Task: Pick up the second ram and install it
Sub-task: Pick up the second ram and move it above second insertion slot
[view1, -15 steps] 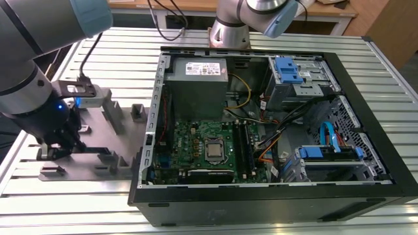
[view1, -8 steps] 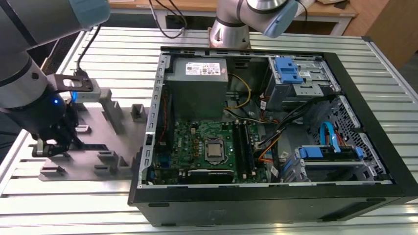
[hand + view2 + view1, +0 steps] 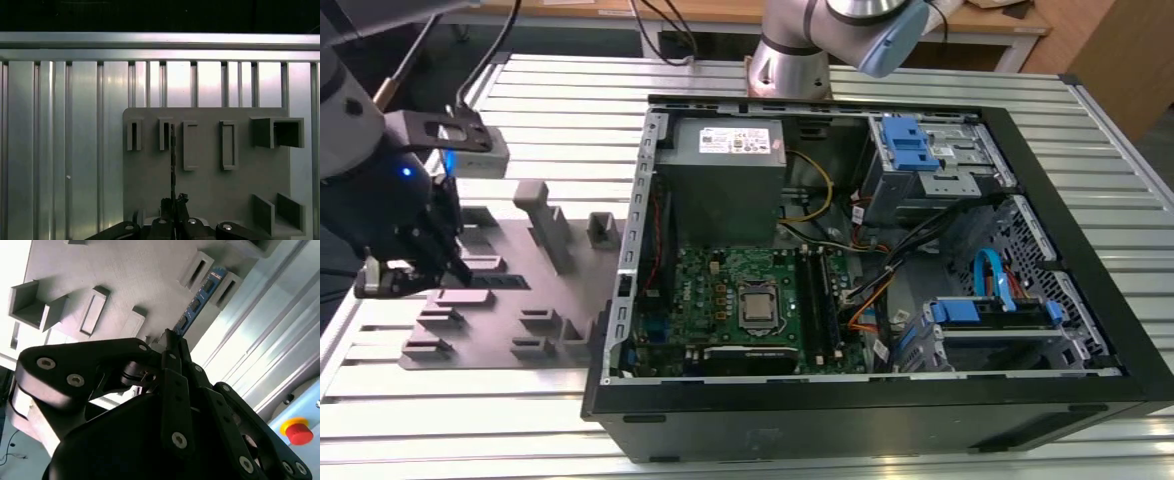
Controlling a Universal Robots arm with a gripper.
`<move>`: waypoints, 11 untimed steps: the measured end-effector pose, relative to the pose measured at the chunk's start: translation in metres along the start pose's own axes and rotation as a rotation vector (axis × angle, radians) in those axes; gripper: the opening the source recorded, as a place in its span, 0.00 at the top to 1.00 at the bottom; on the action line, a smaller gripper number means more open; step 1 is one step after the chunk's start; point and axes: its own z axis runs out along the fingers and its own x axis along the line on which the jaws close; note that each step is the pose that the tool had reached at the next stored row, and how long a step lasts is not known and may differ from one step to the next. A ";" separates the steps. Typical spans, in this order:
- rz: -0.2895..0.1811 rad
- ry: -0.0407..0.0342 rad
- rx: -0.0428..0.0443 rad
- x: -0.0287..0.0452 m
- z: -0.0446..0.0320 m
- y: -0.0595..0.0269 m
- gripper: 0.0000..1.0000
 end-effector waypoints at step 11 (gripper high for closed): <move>0.000 -0.0068 -0.0003 -0.0018 -0.0493 0.0000 0.89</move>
